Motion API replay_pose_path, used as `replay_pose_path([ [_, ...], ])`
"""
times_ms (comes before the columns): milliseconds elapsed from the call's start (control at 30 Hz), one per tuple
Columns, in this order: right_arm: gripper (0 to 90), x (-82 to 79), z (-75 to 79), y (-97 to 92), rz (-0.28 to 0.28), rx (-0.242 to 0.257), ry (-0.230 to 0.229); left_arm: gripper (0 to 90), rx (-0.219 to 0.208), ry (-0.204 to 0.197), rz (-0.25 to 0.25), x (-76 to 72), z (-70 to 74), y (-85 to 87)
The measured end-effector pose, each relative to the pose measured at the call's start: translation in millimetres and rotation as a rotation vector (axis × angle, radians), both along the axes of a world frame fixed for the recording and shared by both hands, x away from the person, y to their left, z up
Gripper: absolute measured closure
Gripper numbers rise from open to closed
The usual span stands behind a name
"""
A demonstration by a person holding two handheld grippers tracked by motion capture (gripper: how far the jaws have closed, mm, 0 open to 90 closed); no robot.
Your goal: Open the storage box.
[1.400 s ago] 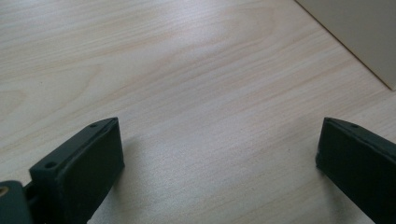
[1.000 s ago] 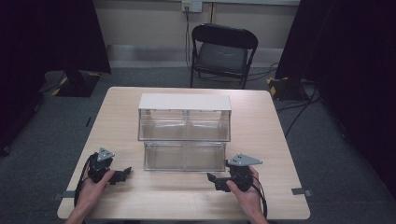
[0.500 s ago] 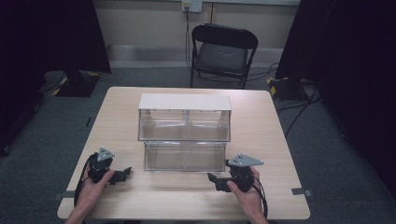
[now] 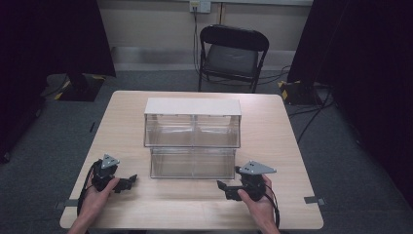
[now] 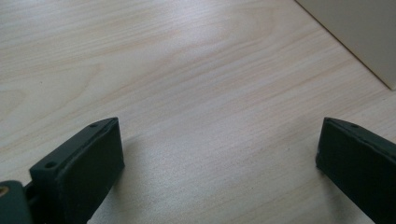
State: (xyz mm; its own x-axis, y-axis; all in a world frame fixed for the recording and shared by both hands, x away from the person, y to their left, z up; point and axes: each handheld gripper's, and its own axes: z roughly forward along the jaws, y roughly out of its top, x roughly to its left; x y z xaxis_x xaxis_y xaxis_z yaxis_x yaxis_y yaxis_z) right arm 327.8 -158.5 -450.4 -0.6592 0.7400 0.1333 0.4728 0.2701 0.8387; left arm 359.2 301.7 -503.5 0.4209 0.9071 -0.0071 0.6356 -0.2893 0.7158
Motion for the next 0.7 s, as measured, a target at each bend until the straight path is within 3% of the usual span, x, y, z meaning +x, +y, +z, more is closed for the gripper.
replay_pose_path([
  [700, 13.9, -0.9, 3.6, -1.6, 0.003, 0.016, -0.008, 0.3, 0.0, 0.0, -0.001, 0.0, 0.0, 0.0],
])
